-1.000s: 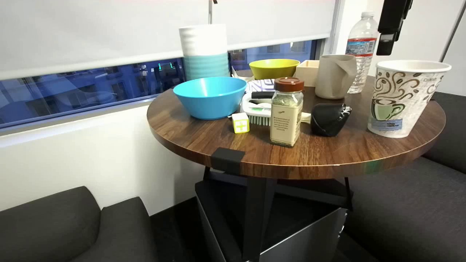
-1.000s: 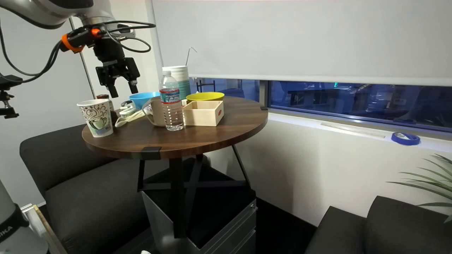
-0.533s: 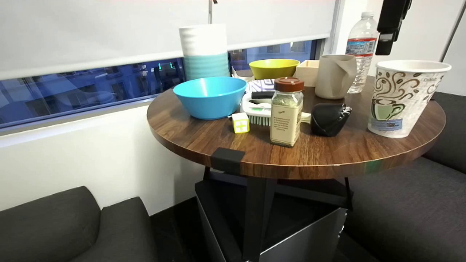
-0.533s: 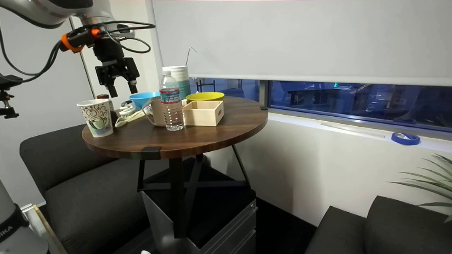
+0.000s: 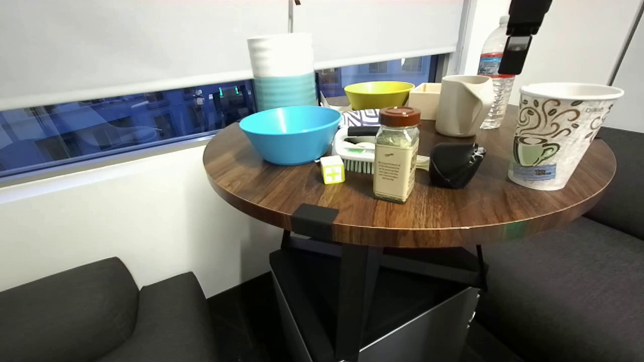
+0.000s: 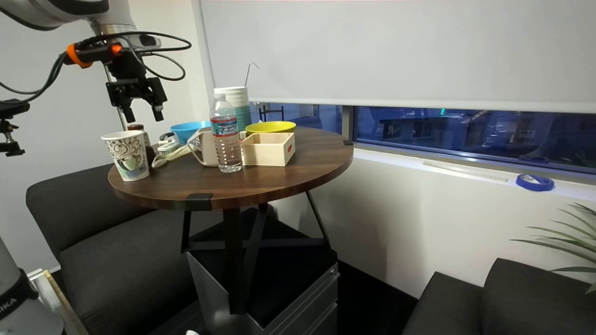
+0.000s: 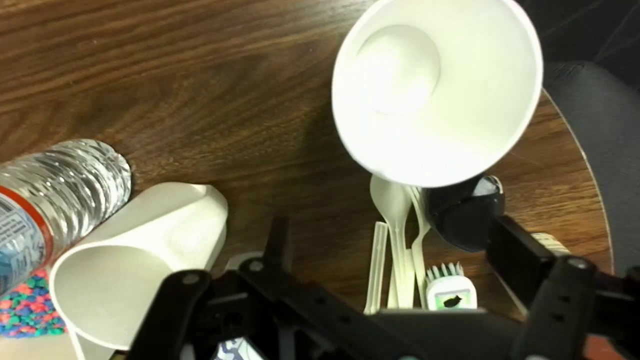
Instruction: Put the black object into the striped bowl and put black object into the white cup
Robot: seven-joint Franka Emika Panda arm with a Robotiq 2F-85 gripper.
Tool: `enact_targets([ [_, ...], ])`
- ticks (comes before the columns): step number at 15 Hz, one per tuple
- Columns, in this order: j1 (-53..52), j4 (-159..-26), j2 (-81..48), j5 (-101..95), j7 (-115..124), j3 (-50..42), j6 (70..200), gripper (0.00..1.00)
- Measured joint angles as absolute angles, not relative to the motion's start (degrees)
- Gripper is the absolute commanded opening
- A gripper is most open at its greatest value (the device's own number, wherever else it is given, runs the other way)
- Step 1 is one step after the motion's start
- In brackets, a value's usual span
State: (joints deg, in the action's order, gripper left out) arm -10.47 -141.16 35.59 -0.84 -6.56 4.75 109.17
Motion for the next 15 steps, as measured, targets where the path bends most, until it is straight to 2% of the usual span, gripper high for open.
enact_targets([
  [6, -13.8, -143.2, 35.3, -0.8, -11.5, 5.6, 116.8, 1.0],
  [15, -15.7, -144.0, 34.7, -0.4, -15.0, 5.5, 118.2, 1.0],
])
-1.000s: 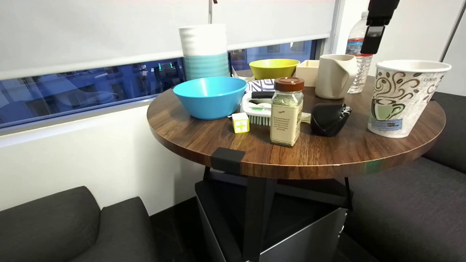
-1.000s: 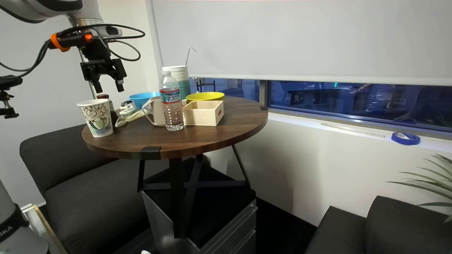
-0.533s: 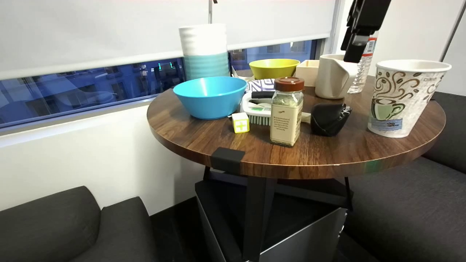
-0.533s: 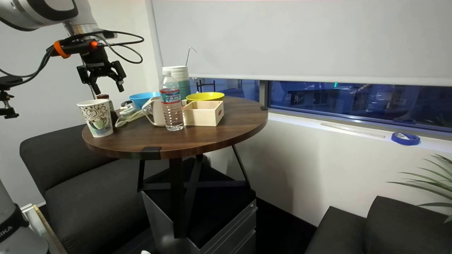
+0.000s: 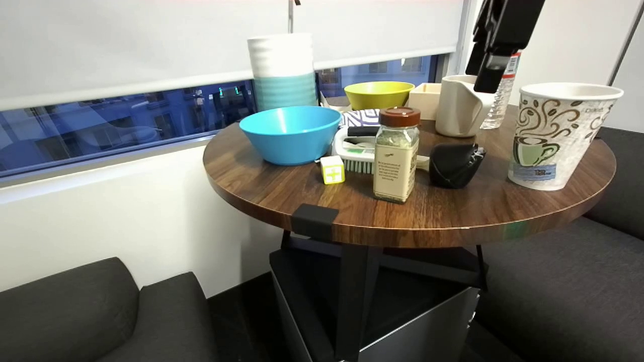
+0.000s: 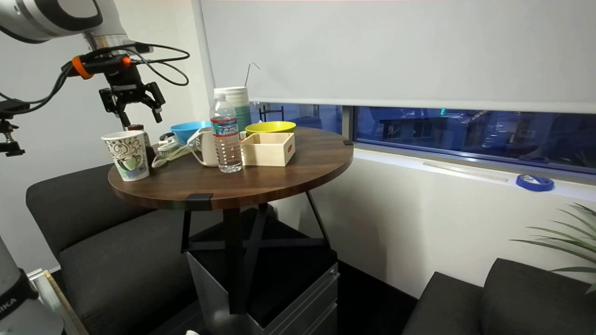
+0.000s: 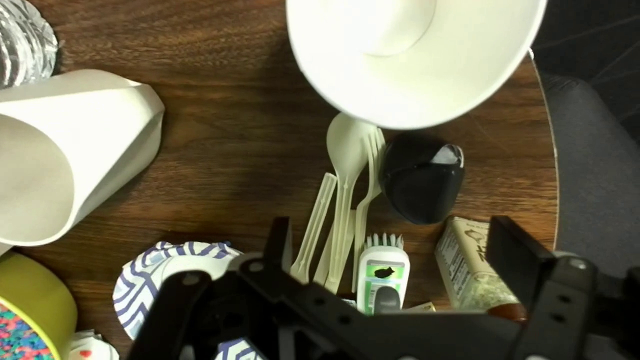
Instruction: Put the black object into the striped bowl and put black object into the white cup
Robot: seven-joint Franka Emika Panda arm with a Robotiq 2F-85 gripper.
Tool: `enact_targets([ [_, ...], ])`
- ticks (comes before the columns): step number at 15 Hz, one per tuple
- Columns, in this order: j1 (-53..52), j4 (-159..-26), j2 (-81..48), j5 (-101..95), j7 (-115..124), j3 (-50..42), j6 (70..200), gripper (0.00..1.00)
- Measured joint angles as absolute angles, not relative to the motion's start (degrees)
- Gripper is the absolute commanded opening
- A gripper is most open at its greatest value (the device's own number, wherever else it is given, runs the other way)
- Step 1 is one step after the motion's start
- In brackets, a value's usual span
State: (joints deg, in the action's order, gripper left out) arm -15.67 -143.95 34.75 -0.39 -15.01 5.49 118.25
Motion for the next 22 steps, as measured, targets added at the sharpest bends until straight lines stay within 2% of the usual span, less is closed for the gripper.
enact_targets([
  [17, -18.6, -145.9, 27.1, 4.4, -22.9, 5.0, 121.8, 1.0],
  [18, -18.6, -145.9, 26.7, 4.6, -23.1, 5.0, 121.9, 0.97],
  [19, -18.6, -145.9, 26.3, 4.9, -23.3, 5.0, 122.0, 0.74],
  [21, -18.6, -145.9, 25.6, 5.3, -23.6, 5.0, 122.2, 0.69],
  [22, -18.6, -145.9, 25.2, 5.6, -23.8, 5.0, 122.4, 0.63],
])
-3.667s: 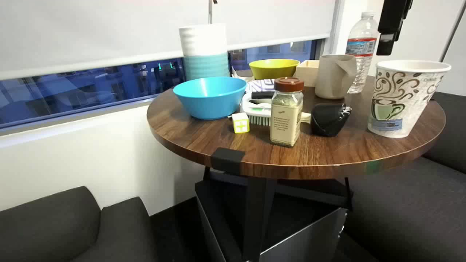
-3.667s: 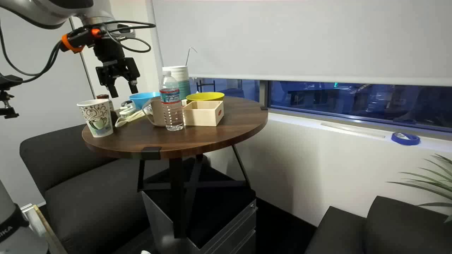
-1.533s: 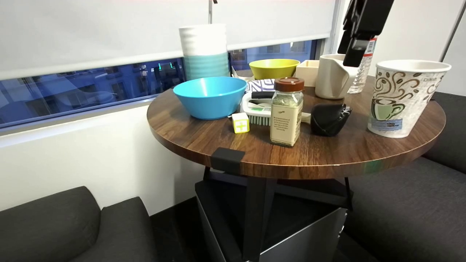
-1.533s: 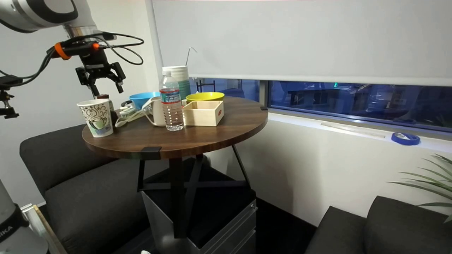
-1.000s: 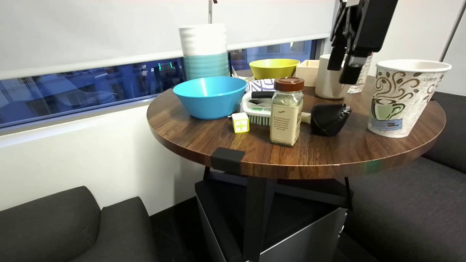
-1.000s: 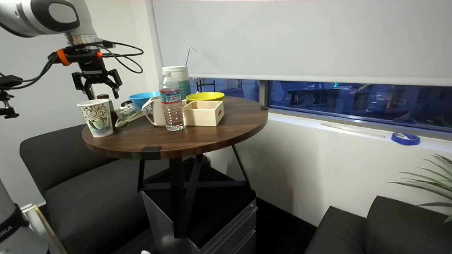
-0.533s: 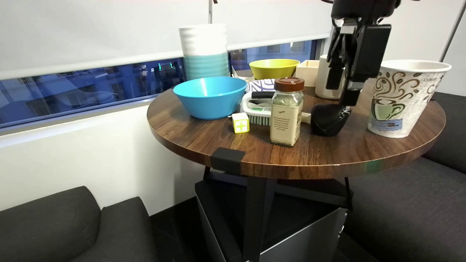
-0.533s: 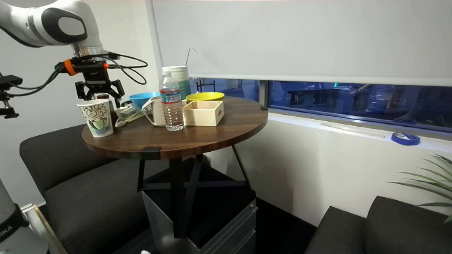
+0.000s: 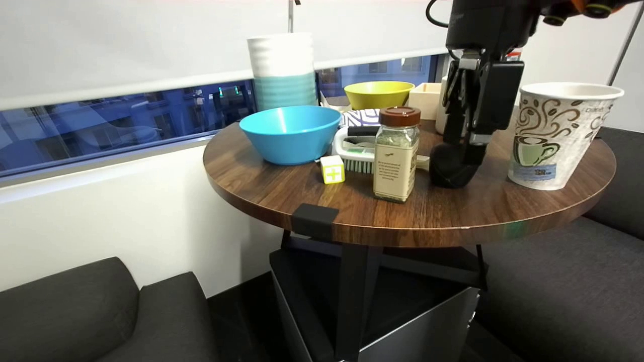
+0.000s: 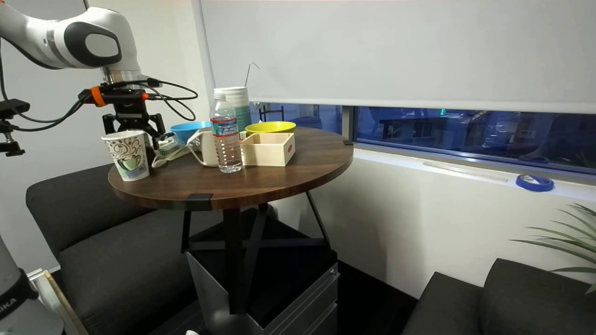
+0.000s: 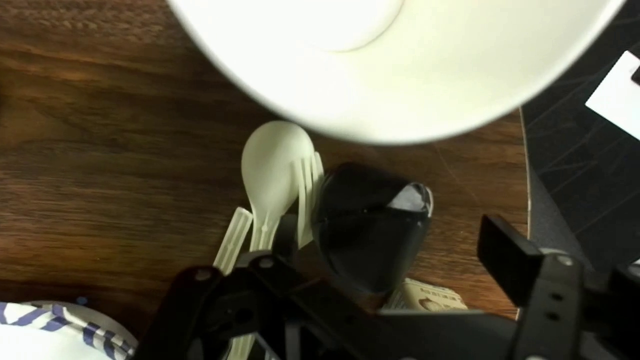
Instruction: Put the black object into the striped bowl and put black object into the white cup
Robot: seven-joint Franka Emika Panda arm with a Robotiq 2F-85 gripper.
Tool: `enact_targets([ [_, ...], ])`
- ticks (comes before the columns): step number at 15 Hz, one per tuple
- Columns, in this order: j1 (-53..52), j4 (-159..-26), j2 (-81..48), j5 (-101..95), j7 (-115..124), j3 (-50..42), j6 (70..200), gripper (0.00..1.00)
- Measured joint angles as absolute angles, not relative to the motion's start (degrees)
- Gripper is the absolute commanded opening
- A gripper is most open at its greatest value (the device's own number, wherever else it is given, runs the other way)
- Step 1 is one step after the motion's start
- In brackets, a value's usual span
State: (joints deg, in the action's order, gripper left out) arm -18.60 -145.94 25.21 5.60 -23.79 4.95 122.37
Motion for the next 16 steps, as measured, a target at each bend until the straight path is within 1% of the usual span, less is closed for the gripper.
enact_targets([
  [1, -18.6, -145.9, 24.9, 5.9, -24.0, 5.0, 122.6, 0.54],
  [3, -18.6, -145.9, 24.2, 6.4, -24.3, 5.0, 123.0, 0.41],
  [6, -18.6, -145.9, 23.4, 6.6, -24.5, 5.0, 123.3, 0.19],
  [8, -18.6, -145.8, 23.3, 6.6, -24.5, 5.0, 123.4, 0.07],
  [9, -18.6, -145.7, 23.4, 6.6, -24.5, 5.0, 123.4, 0.03],
  [10, -18.6, -145.5, 23.5, 6.6, -24.5, 5.0, 123.4, 0.05],
  [12, -18.5, -145.1, 23.7, 6.6, -24.5, 5.0, 123.4, 0.04],
  [16, -18.0, -144.4, 25.9, 5.9, -24.5, 5.0, 122.7, 0.05],
])
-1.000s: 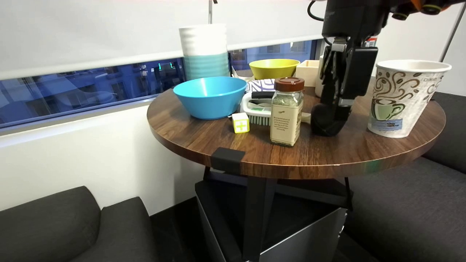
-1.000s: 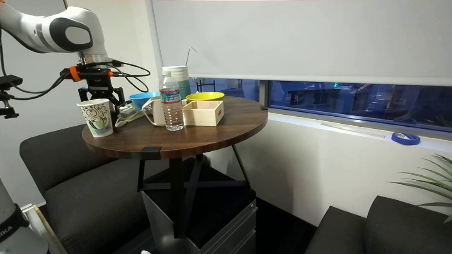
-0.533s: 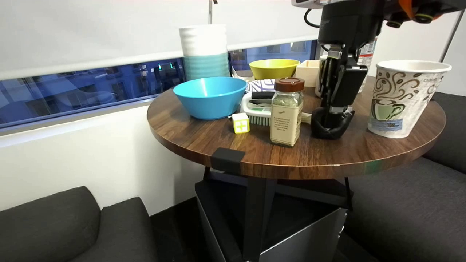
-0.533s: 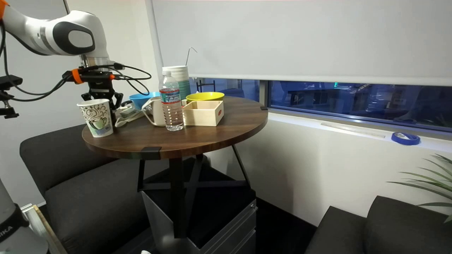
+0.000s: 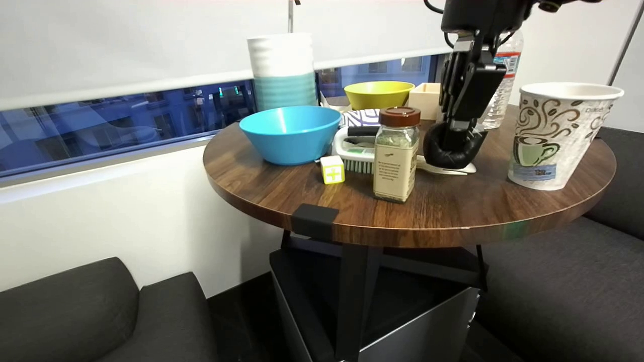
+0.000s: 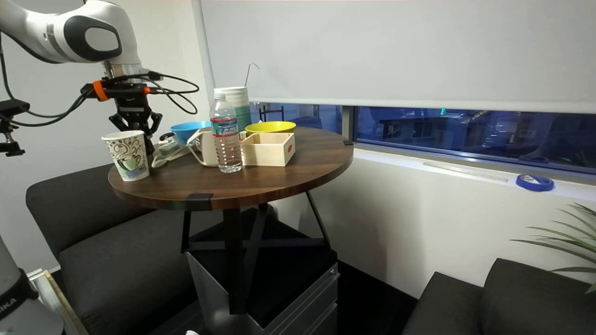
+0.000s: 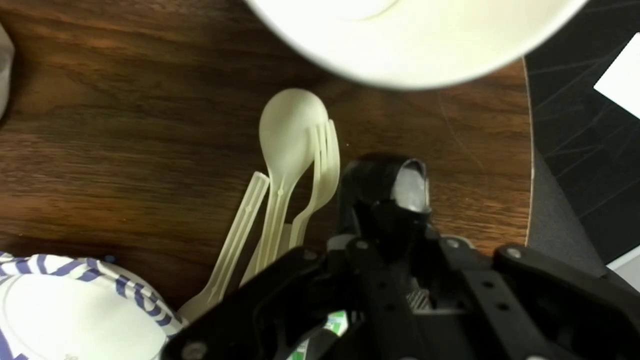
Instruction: Put the black object into the striped bowl and put black object into the white cup
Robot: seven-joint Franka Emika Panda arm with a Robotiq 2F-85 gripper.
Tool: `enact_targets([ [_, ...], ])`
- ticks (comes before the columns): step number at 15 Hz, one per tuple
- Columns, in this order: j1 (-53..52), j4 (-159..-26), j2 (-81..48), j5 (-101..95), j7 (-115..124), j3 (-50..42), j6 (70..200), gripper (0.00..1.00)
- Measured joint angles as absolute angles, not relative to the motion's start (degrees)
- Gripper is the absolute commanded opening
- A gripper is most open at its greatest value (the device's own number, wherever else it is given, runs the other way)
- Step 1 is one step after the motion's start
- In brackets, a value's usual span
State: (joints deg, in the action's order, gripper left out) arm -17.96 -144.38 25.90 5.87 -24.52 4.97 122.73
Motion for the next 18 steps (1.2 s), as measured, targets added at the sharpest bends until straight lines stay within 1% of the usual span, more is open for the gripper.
enact_targets([
  [5, -15.8, -142.7, 29.2, 4.7, -22.5, 5.0, 122.7, 0.05],
  [9, -13.2, -140.8, 29.1, 4.6, -17.3, 4.9, 125.3, 0.05],
  [15, -9.2, -138.5, 24.4, 3.9, -8.2, 5.4, 134.0, 0.05],
  [18, -7.7, -136.4, 20.6, 2.5, -2.5, 6.3, 135.4, 0.05],
])
